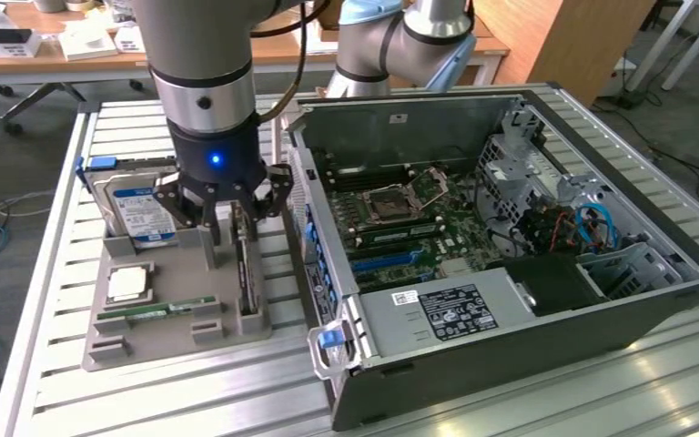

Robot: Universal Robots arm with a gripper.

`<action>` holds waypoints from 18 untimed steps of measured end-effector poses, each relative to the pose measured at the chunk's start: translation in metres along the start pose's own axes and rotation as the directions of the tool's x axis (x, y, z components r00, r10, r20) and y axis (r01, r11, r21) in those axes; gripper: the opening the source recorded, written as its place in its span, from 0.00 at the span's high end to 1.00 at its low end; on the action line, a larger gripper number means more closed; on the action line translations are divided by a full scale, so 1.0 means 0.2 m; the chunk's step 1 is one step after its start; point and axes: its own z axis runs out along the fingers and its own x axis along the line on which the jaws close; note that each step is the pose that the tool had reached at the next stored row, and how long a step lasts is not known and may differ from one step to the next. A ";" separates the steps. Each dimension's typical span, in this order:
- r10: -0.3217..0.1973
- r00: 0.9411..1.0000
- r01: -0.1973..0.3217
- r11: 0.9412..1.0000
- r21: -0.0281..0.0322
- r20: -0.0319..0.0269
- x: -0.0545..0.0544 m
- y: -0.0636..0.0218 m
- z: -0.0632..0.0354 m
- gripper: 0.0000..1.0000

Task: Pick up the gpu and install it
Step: 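Pick up the gpu and move the gpu toward the slot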

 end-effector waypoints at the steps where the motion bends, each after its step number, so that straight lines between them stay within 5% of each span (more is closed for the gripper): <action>1: 0.000 1.000 0.000 1.000 0.000 0.000 0.00 0.000 0.009 0.51; 18: 0.000 1.000 0.000 1.000 0.000 0.000 -0.01 -0.003 0.075 0.51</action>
